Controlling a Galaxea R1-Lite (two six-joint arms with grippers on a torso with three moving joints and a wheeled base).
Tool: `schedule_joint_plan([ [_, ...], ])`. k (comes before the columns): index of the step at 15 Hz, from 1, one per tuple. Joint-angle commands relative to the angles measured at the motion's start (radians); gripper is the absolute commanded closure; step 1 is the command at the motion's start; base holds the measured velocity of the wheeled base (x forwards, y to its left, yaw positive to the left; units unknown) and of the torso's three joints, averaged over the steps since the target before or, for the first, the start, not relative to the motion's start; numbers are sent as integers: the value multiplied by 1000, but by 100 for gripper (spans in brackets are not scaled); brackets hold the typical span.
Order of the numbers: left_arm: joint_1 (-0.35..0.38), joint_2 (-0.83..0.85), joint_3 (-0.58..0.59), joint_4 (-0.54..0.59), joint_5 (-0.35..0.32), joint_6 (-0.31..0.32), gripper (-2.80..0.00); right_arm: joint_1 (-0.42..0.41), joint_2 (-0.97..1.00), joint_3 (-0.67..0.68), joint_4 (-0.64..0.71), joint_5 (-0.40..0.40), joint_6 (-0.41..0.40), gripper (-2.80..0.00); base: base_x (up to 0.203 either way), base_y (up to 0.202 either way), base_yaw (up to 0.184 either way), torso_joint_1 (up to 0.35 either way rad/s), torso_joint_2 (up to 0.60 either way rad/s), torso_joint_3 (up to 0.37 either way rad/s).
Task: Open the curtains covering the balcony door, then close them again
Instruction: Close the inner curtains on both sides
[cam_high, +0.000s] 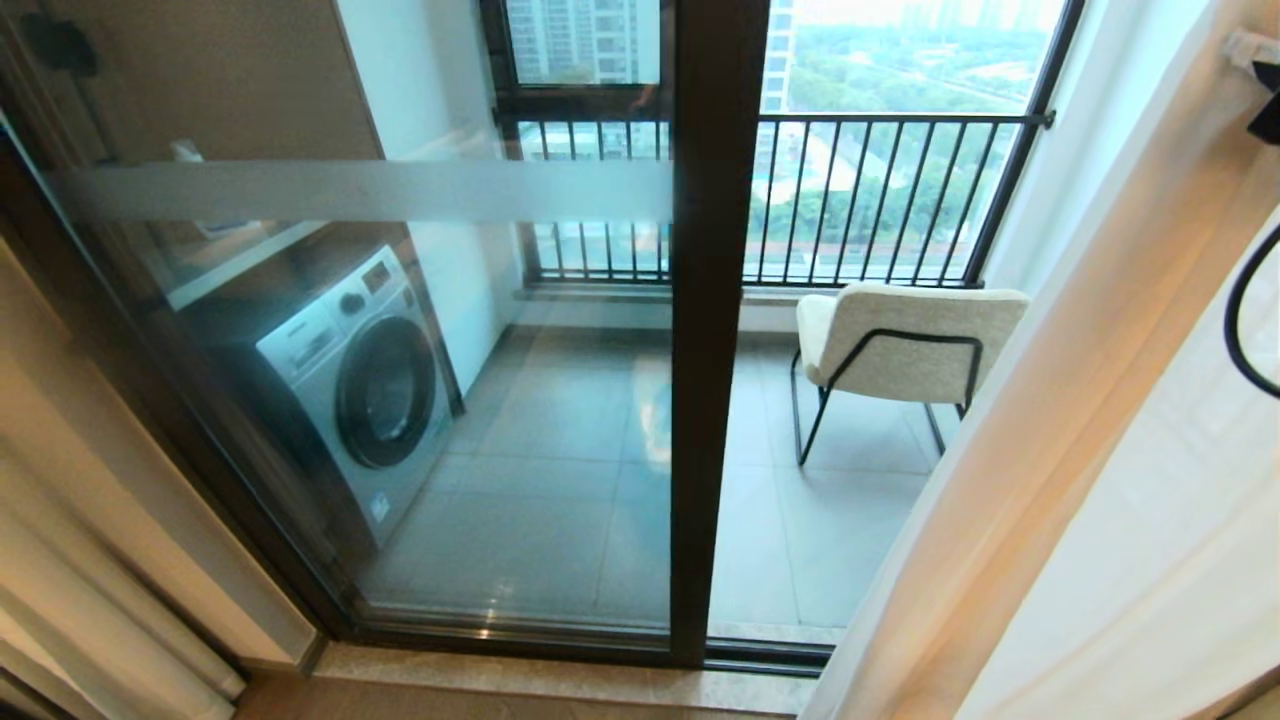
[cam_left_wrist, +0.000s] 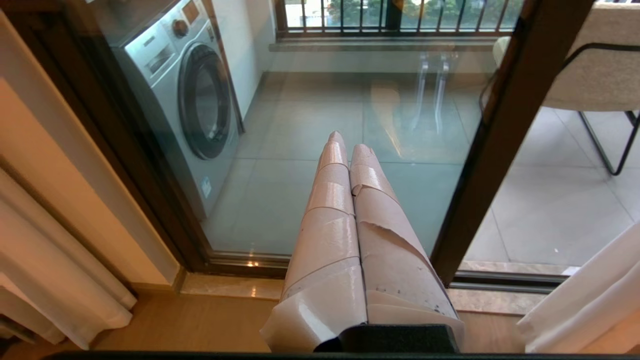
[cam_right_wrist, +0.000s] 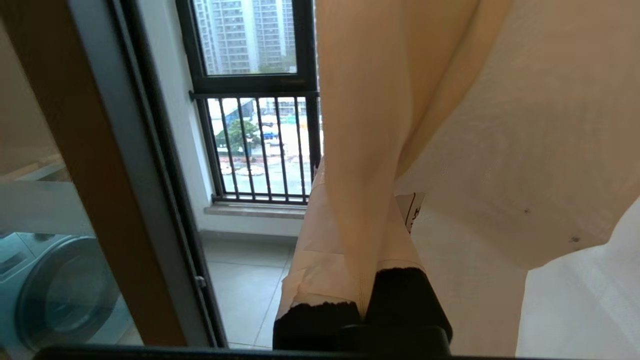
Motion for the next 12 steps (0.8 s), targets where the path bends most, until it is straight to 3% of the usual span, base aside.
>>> schedule_joint_plan([
  [1, 0, 0, 0, 0, 1, 1, 0, 0, 0, 0, -4, 1, 1, 0, 0, 183, 4, 2, -6, -1],
  [7, 0, 0, 0, -1, 1, -3, 0, 0, -6, -1, -3, 1, 1, 0, 0, 161, 2, 4, -1, 3],
  [12, 0, 0, 0, -1, 1, -5, 0, 0, -4, -2, -3, 1, 1, 0, 0, 0, 0, 0, 0, 0],
])
